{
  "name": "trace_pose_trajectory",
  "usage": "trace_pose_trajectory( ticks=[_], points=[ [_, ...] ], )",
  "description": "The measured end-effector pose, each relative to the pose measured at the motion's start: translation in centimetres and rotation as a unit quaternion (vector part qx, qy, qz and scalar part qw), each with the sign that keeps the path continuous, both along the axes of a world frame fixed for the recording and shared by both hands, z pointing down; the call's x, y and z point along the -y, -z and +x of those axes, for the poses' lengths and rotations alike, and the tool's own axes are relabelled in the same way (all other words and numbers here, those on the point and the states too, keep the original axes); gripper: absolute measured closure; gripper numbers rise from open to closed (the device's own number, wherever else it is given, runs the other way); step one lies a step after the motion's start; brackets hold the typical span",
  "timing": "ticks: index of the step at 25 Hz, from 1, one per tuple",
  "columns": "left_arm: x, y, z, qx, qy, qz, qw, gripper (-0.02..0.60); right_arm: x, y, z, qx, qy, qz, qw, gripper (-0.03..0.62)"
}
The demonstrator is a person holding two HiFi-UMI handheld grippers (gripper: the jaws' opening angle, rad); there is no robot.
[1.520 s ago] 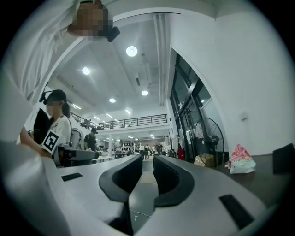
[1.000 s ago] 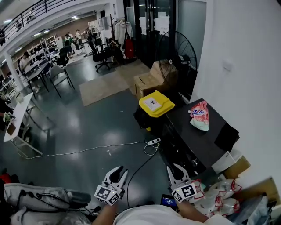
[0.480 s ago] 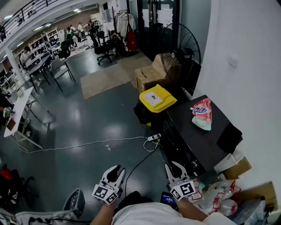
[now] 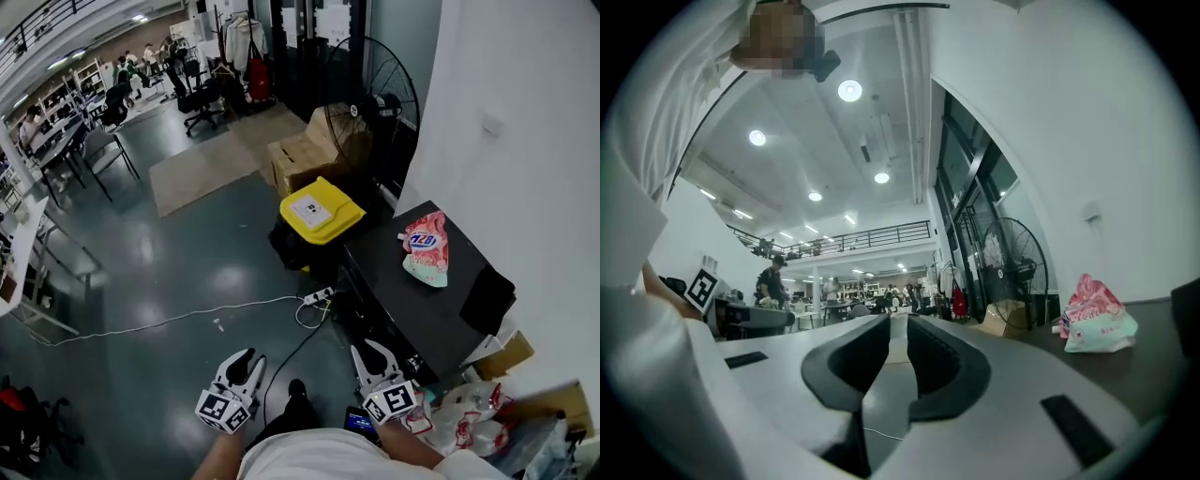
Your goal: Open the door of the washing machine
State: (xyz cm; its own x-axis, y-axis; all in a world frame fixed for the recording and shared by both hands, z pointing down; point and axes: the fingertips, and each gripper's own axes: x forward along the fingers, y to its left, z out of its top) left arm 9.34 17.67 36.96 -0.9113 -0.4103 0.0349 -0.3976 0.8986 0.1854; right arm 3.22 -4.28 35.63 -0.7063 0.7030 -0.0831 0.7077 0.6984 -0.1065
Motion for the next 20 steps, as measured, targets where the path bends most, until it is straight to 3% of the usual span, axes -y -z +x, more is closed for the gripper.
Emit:
trace_pose_trajectory(
  ticks=[12,20],
  points=[
    [-4.0,0.9,-16.0,0.017,-0.075,0.002,0.9971,0.465,-3.6,1.5,-13.2,0.007,-0.064,0.015,0.998,0.519],
    [-4.8,-0.9,-22.6,0.002,-0.13,0.009,0.9914,0.451,-4.9,1.4,-16.4,0.007,-0.102,0.032,0.994,0.52]
  ],
)
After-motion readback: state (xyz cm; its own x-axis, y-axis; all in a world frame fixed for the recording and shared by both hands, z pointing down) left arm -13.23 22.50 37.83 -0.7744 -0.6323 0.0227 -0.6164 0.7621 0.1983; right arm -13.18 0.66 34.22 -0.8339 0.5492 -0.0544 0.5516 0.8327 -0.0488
